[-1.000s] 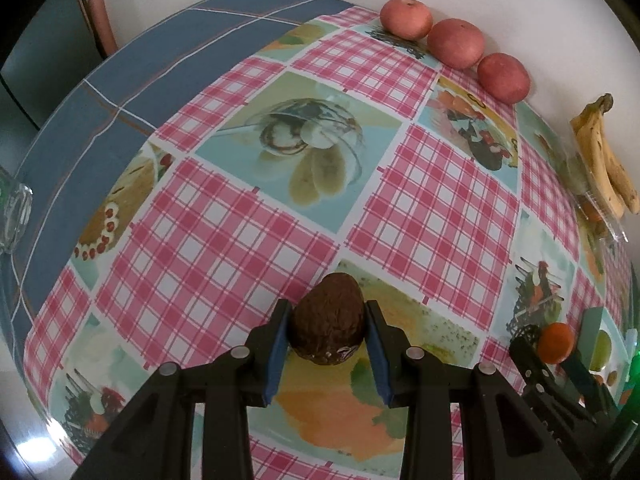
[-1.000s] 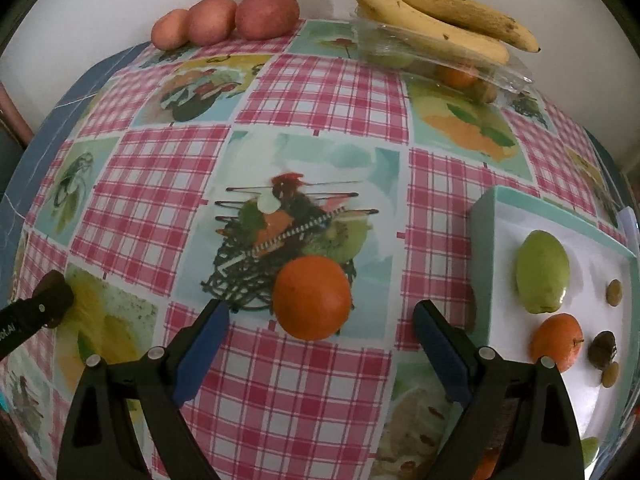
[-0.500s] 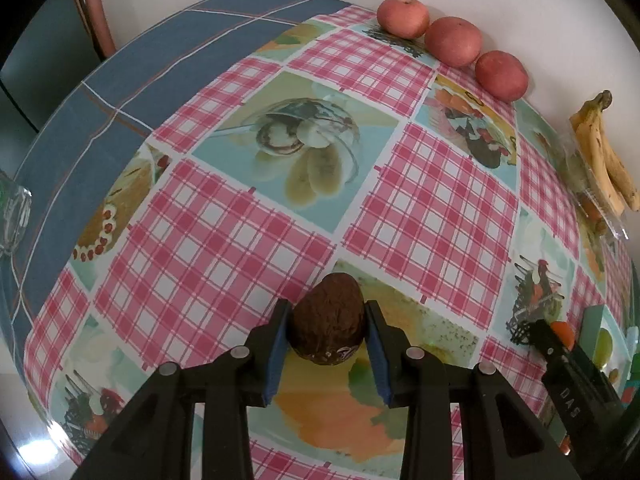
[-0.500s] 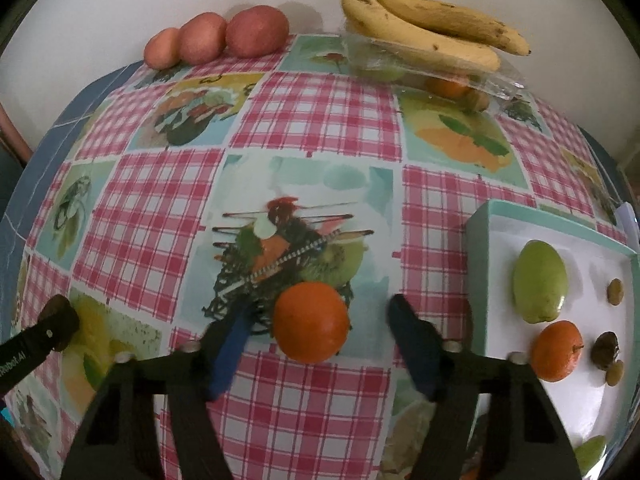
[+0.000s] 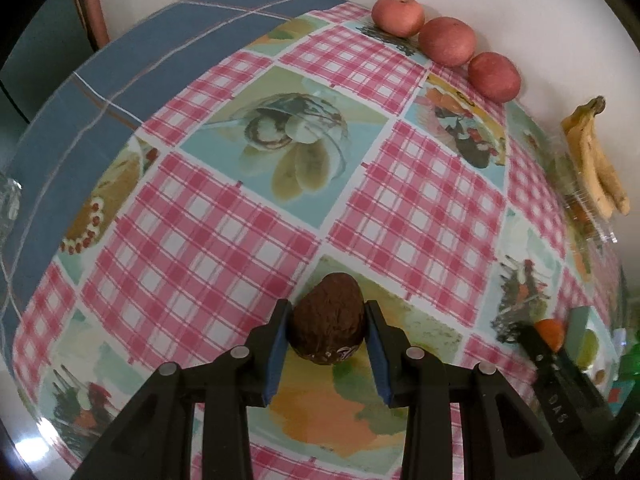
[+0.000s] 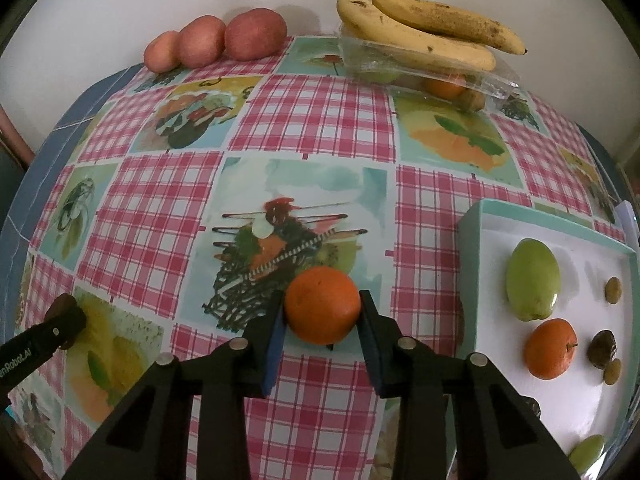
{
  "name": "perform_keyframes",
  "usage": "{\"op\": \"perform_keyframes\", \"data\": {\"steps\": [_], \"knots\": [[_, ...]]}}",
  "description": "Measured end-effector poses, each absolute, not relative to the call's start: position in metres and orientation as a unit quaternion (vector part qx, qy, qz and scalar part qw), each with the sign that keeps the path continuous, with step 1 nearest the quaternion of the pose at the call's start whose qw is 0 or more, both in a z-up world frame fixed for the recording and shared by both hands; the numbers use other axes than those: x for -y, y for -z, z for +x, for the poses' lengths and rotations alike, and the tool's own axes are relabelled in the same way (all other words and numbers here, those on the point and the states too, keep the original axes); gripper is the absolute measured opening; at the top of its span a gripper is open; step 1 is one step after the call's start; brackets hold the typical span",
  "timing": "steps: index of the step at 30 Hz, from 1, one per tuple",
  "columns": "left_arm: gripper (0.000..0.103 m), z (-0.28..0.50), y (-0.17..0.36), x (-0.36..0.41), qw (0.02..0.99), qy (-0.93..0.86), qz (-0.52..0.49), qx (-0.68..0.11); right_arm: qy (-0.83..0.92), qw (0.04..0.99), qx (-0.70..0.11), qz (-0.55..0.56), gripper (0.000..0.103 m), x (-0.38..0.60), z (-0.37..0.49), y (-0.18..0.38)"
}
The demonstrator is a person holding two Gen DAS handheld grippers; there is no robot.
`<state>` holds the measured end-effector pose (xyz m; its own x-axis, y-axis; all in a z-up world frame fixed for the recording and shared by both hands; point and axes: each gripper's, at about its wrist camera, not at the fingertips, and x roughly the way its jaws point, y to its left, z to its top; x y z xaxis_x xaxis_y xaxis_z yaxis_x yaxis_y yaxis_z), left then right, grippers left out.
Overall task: Organize fruits
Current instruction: 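Grasp the orange on the tablecloth with the right tool while the left tool holds the avocado, then carry the avocado and orange over the white tray with both tools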
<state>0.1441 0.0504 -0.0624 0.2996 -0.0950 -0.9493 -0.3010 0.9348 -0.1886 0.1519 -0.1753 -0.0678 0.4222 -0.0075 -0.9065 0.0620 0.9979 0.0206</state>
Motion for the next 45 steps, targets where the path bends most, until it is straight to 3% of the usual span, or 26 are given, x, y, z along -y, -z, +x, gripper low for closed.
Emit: {"op": "perform_keyframes", "data": {"steps": [24, 45], "knots": [[0.038, 0.130, -0.013, -0.022, 0.843, 0.003, -0.185, -0.505, 0.049, 0.871, -0.479, 0.098, 0.035, 0.237, 0.114, -0.016], [0.038, 0.060, 0.001, 0.178, 0.807, 0.223, -0.018, -0.546, 0.203, 0.846, -0.454, 0.193, 0.036, 0.408, 0.047, -0.028]]}}
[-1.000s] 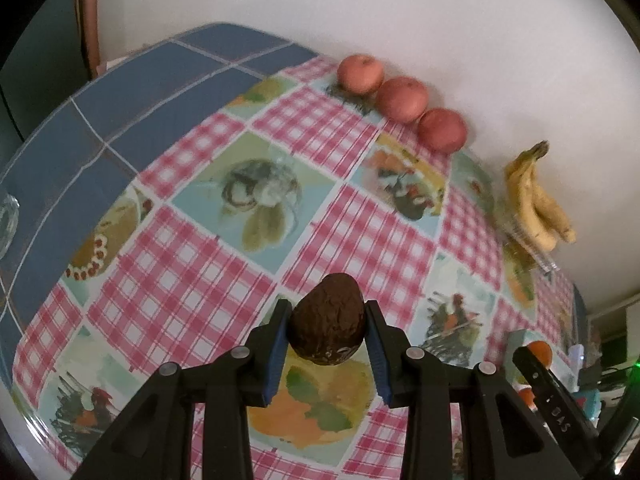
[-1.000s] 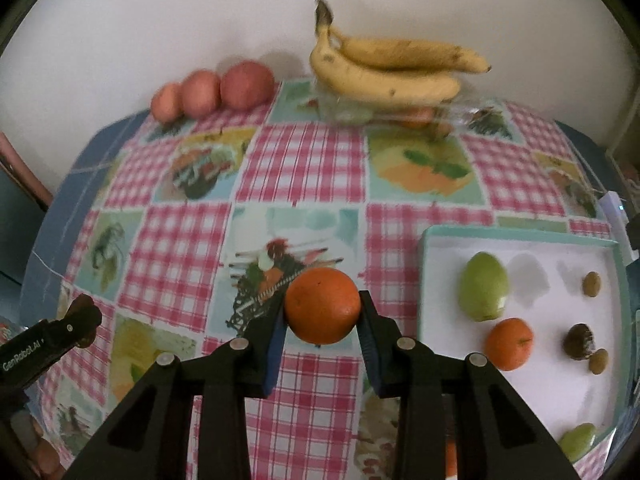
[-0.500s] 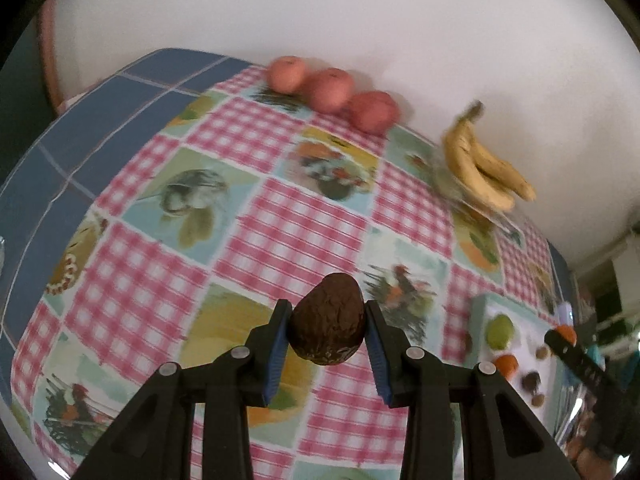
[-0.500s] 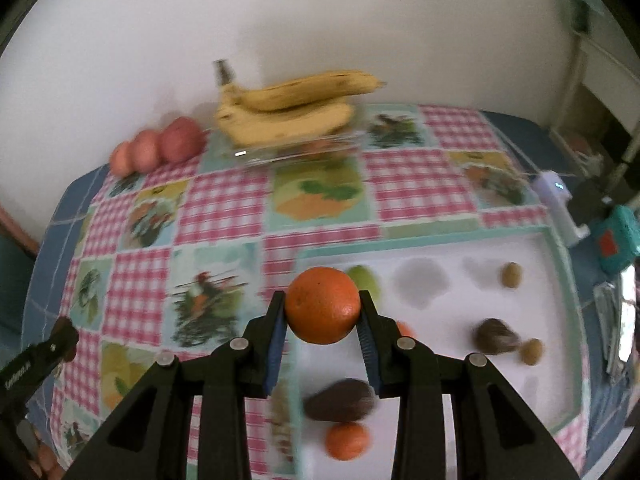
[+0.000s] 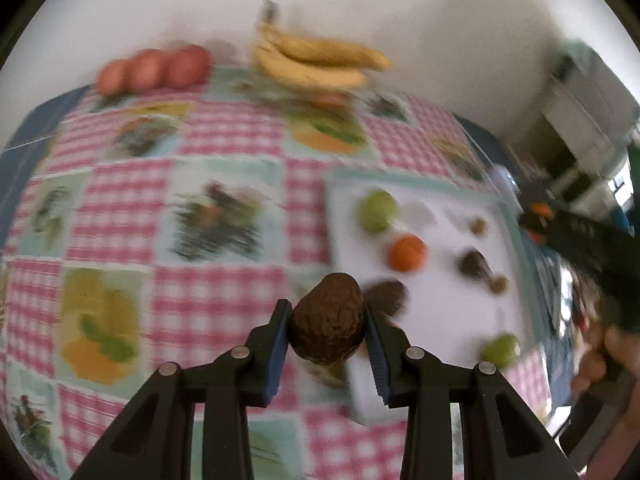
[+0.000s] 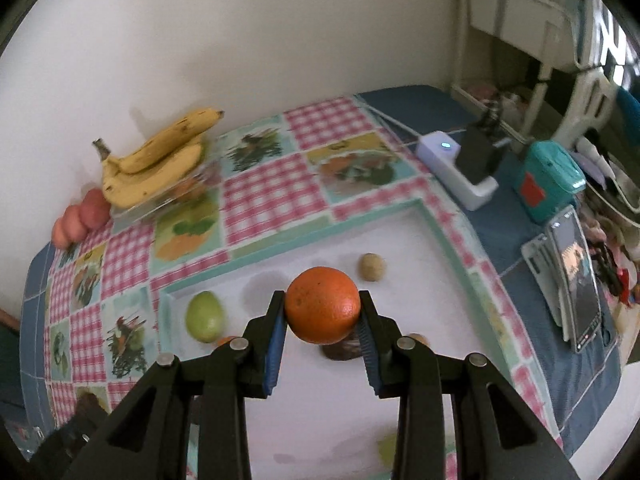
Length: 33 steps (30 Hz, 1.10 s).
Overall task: Organize fruits
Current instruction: 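Carry the avocado and orange over the white tray with both tools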
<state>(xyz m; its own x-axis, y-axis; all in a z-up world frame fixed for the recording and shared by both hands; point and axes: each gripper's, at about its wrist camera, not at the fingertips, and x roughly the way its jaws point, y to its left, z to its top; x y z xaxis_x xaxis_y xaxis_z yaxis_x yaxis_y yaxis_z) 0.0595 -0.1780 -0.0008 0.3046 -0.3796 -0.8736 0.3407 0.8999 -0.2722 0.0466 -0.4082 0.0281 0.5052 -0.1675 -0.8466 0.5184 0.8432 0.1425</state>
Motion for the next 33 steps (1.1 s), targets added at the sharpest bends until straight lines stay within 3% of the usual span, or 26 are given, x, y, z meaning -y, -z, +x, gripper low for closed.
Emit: {"op": "perform_keyframes", "data": {"steps": [11, 23, 33], "knots": [[0.038, 0.028, 0.033, 0.233, 0.761, 0.273, 0.039, -0.587, 0.211, 0.829, -0.481, 0.191, 0.036, 0.431, 0.018, -0.012], [0.039, 0.027, 0.062, 0.246, 0.733, 0.265, 0.048, -0.625, 0.167, 0.789, -0.564, 0.177, 0.036, 0.414, 0.014, 0.035], [0.039, 0.030, 0.062, 0.246, 0.737, 0.266, 0.042, -0.619, 0.165, 0.777, -0.582, 0.176, 0.036, 0.415, 0.014, 0.051]]}}
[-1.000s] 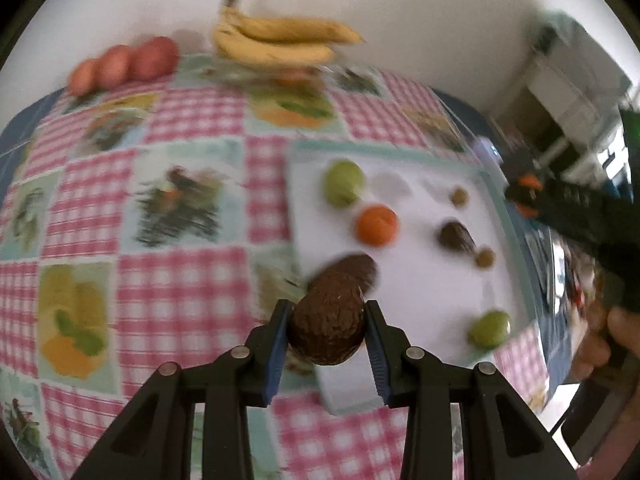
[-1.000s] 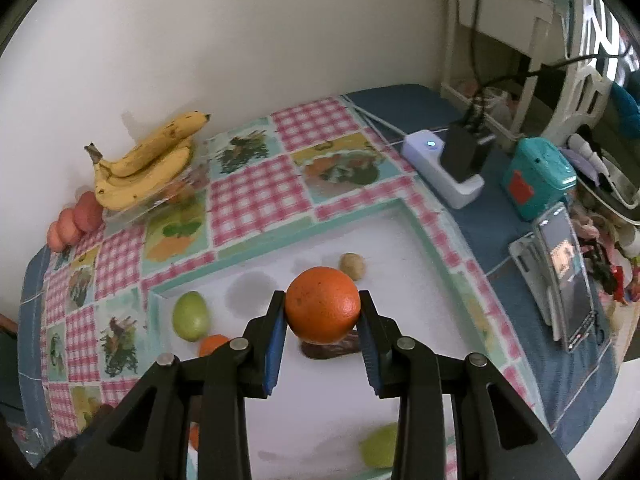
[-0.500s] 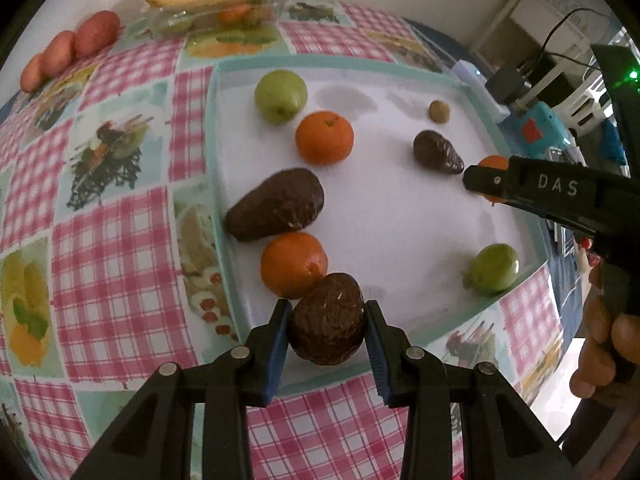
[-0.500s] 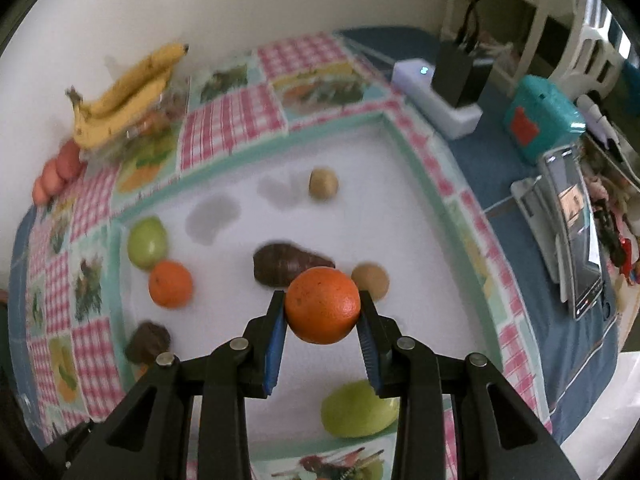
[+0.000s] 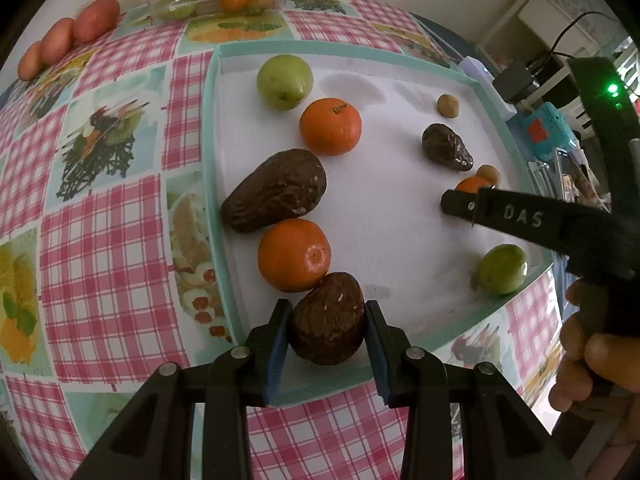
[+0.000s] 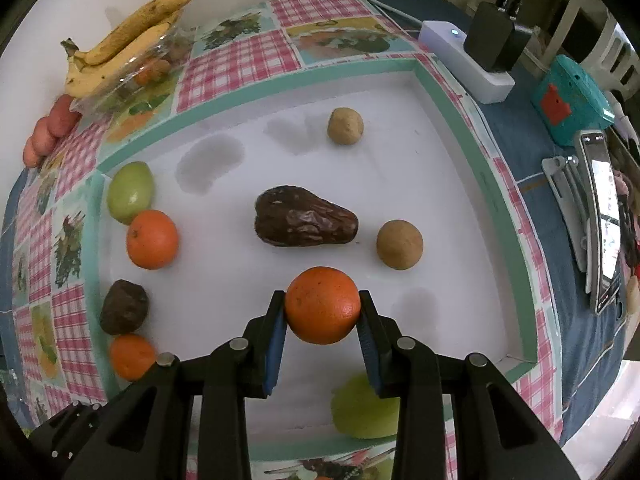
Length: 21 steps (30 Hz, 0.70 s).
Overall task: Organize fruits
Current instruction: 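Carry the avocado and orange over the white tray with both tools, then open both tools to drop the avocado and orange into the tray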
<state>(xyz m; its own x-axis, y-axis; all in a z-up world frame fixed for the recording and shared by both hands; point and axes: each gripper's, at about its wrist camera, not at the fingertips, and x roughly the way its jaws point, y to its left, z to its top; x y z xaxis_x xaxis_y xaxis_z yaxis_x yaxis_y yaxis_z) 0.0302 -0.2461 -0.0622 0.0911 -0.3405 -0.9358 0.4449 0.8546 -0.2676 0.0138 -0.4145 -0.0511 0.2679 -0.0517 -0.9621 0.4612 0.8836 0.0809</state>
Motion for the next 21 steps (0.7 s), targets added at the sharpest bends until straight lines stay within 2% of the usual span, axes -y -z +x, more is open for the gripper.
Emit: {"op": "perform_keyframes", "data": {"steps": [12, 16, 21], "knots": [[0.042, 0.033, 0.063, 0.244, 0.730, 0.276, 0.033, -0.624, 0.174, 0.775, -0.588, 0.154, 0.037, 0.410, 0.020, 0.056], [0.043, 0.032, 0.062, 0.243, 0.727, 0.280, 0.036, -0.625, 0.171, 0.774, -0.589, 0.154, 0.041, 0.409, 0.025, 0.058], [0.052, 0.031, 0.059, 0.244, 0.722, 0.290, 0.030, -0.628, 0.166, 0.774, -0.592, 0.149, 0.048, 0.406, 0.031, 0.059]]}}
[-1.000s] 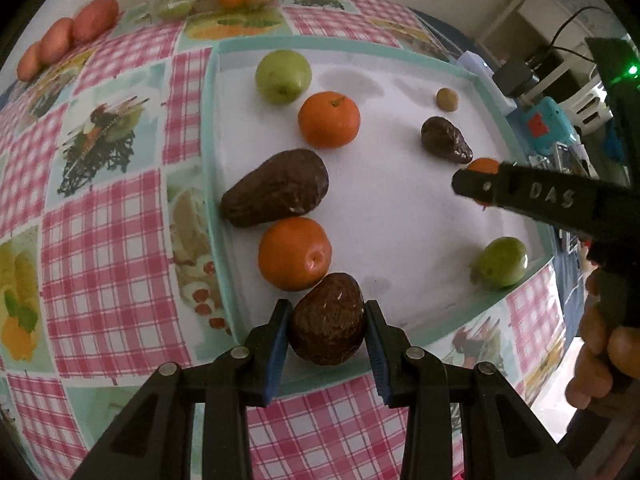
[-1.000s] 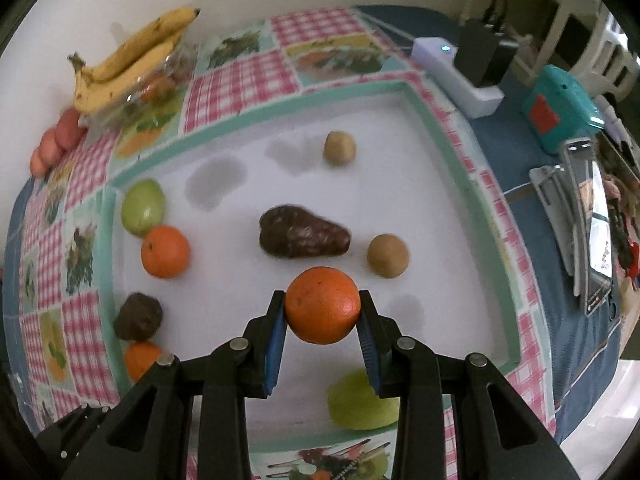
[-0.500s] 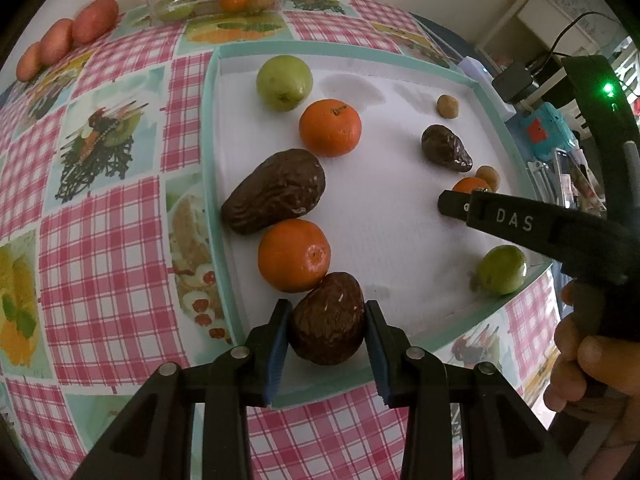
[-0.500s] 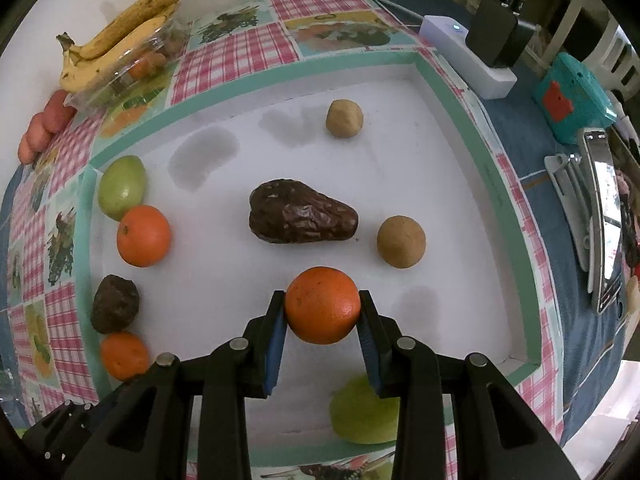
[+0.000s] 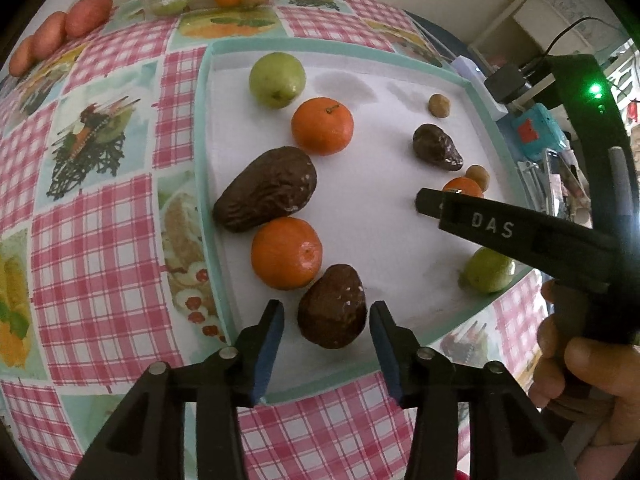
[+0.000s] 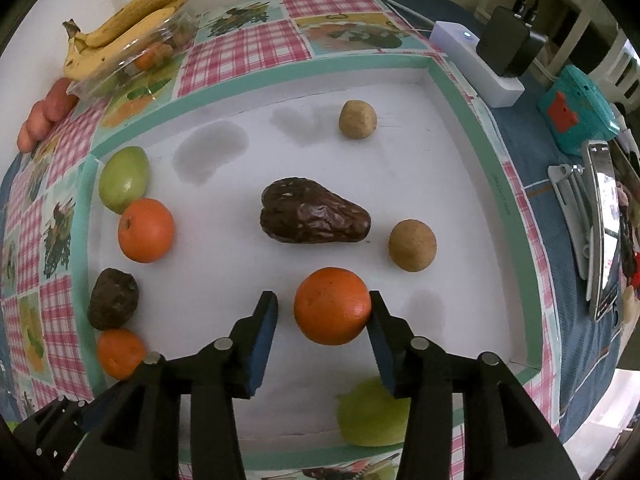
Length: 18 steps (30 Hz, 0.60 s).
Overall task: Organize fruits
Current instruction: 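Open both tools to drop the avocado and orange into the tray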
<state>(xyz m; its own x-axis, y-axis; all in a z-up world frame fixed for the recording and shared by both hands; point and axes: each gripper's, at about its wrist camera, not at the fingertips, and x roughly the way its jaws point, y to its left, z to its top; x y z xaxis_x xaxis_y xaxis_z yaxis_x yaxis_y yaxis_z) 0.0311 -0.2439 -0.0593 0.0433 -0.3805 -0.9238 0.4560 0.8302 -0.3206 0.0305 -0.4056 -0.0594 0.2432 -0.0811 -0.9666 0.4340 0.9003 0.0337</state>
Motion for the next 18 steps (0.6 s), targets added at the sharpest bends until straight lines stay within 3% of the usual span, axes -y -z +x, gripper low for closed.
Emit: {"op": "perform_keyframes", "data": {"steps": [4, 14, 18], "knots": [[0.057, 0.031, 0.050, 0.242, 0.724, 0.298, 0.027, -0.622, 0.170, 0.772, -0.594, 0.149, 0.055, 0.401, 0.034, 0.061], [0.062, 0.041, 0.026, 0.214, 0.752, 0.278, 0.002, -0.598, 0.173, 0.796, -0.560, 0.151, 0.056, 0.397, 0.036, 0.032], [0.069, 0.049, 0.019, 0.198, 0.768, 0.253, -0.009, -0.589, 0.172, 0.802, -0.552, 0.148, 0.056, 0.398, 0.035, 0.026]]}}
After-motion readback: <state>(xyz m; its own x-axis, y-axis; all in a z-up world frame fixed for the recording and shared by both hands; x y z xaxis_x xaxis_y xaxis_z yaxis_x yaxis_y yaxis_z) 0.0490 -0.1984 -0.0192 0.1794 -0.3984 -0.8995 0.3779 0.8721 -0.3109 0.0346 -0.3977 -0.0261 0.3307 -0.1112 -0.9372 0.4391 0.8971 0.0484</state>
